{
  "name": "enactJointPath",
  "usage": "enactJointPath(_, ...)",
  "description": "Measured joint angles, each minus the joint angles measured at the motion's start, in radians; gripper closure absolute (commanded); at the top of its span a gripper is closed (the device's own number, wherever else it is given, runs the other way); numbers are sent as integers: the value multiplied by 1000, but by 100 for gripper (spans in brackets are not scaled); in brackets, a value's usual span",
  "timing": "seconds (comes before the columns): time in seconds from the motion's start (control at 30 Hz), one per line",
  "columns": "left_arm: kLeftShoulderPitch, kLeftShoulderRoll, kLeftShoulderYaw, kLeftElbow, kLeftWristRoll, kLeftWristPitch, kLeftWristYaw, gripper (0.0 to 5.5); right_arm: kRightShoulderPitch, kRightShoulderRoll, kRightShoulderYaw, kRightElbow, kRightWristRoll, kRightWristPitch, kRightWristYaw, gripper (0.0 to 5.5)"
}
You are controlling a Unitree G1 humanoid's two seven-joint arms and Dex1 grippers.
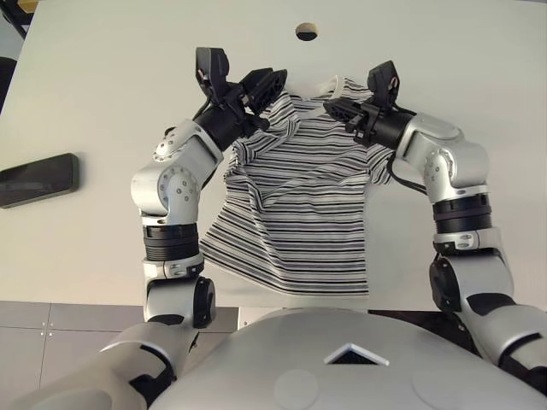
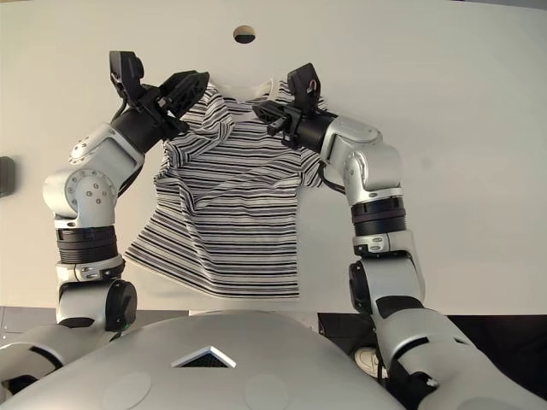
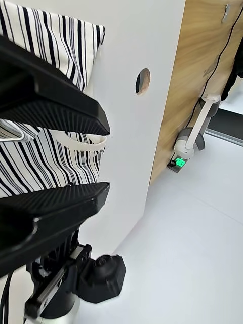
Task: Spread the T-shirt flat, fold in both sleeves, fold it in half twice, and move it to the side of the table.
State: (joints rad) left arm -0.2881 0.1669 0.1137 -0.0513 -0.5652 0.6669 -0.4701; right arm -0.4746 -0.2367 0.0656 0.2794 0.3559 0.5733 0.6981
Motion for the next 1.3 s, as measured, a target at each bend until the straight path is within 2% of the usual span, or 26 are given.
enactJointPath(0.27,1,1,9,0,-1,-2,4,376,47,-166,-52,36,-59,-95,34,341)
enactJointPath(0.53,2,5,10,-1,-1,-6,3,376,58,-197,-56,238,-129,-222,40,238)
enactJointPath(0.87,2,11,10,-1,-1,-6,3,376,51,-238,-95,326,-146,-296,47,238)
enactJointPath(1.27,2,18,10,2,-1,-7,1,376,-8,-234,-84,504,-196,-398,65,238)
enactJointPath(1.3,2,19,11,2,0,-7,1,376,-11,-232,-83,509,-197,-402,70,251)
